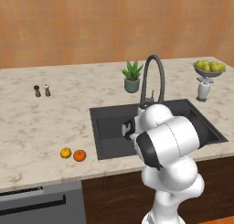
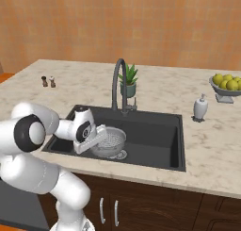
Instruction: Put the colander in the sink, put the tangerine, orange in the colander, and turn on the sink faucet and pour water over the colander.
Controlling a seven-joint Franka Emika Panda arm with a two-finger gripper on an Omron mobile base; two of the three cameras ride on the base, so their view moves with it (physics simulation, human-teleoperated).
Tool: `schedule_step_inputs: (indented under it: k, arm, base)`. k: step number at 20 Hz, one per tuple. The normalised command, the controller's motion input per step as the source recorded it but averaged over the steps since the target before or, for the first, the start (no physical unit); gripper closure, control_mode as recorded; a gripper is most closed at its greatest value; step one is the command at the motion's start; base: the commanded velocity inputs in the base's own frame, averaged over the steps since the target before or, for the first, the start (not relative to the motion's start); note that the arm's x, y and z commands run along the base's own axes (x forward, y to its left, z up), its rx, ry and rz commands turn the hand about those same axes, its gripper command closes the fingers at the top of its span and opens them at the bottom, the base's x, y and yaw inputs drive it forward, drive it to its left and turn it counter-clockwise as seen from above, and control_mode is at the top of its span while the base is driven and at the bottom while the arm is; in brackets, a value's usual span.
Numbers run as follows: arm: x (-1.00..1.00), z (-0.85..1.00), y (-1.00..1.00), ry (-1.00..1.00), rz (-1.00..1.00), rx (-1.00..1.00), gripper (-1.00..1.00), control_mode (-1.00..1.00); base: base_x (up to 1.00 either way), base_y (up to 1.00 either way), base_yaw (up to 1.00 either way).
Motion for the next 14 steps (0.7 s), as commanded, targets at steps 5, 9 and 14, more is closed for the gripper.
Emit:
schedule_step_inputs:
  k: [5, 9, 14]
  arm:
    - [0.51, 0.00, 0.45, 0.06, -0.62, -0.22, 1.00, -1.00]
    - [0.58, 0.01, 0.39, 0.10, -0.61, -0.23, 1.00, -1.00]
    - [0.48, 0.00, 0.40, 0.08, -0.55, -0.12, 1.00, -1.00]
  base:
    - [0.00, 0.00, 0.00]
    - [0.00, 0.00, 0.00]
    - [0.00, 0.00, 0.00]
